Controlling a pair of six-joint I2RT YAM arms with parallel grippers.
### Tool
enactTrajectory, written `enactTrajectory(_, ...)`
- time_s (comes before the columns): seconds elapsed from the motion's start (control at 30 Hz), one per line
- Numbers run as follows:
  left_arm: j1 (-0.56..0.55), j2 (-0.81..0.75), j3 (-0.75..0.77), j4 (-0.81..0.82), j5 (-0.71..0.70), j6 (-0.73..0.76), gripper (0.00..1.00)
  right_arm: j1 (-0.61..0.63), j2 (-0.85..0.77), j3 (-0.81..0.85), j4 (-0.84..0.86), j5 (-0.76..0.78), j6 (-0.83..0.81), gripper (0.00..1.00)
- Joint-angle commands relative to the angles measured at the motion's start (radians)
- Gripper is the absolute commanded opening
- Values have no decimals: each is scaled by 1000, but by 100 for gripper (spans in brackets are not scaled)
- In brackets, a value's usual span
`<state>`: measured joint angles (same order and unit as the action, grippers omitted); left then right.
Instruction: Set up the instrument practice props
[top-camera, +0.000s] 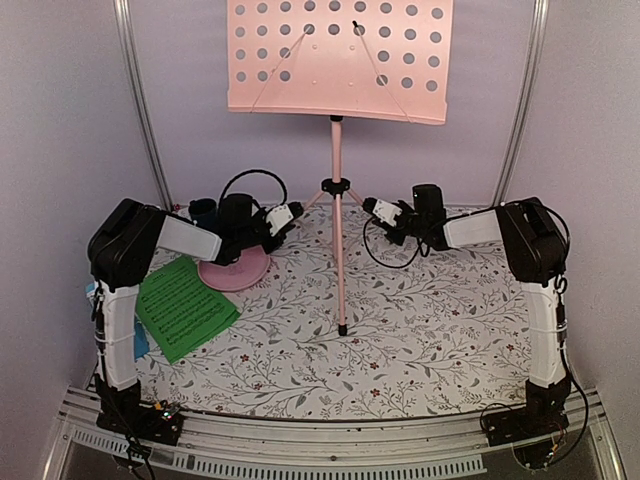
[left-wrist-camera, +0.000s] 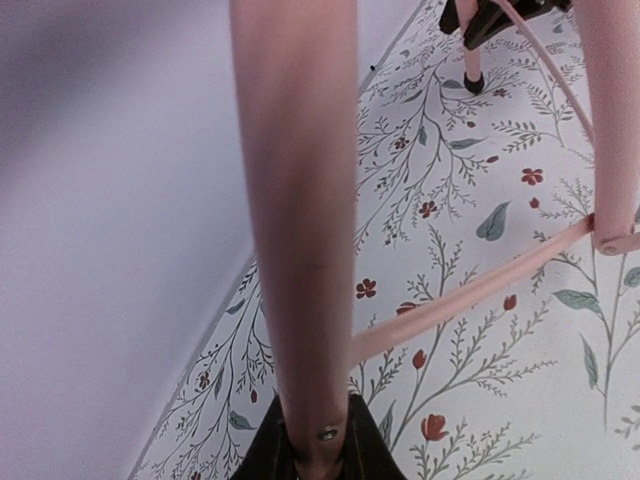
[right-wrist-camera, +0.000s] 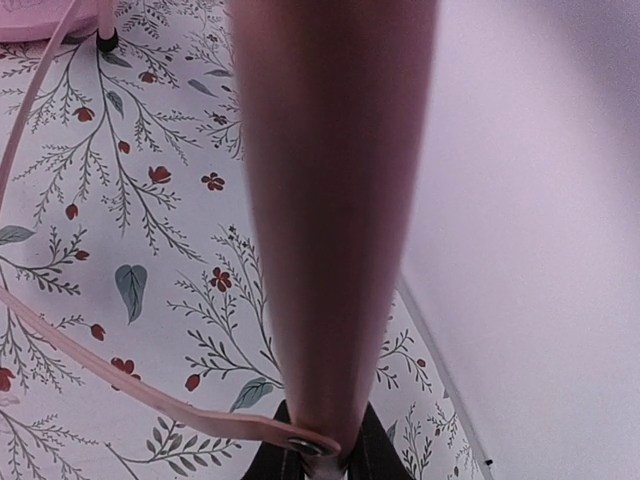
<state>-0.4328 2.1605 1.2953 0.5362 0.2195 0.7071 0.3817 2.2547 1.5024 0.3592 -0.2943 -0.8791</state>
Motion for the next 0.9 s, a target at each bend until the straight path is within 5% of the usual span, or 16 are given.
enactTrajectory(0.0,17,5,8,14,-55,45,4,-50,7,22,42,80,-25,26)
enactTrajectory(0.13,-11,-30,-18,32,-51,25,30,-31,-48,-37,77,57,-16,61)
enactTrajectory(0.37,-68,-121,-85,39,-83,-43,63,17,-168,-154,135,77,7,82)
enactTrajectory(0.53,-93,-288,-199,75,-193,-202,98,24,-331,-280,195,98,143,94)
enactTrajectory(0.7,-91,-465,-273,-13,-278,-494,99,25,-498,-403,176,99,339,99)
enactTrajectory(0.87,-105,-524,-172,-439,-400,-752,99,26,-650,-502,112,42,565,99)
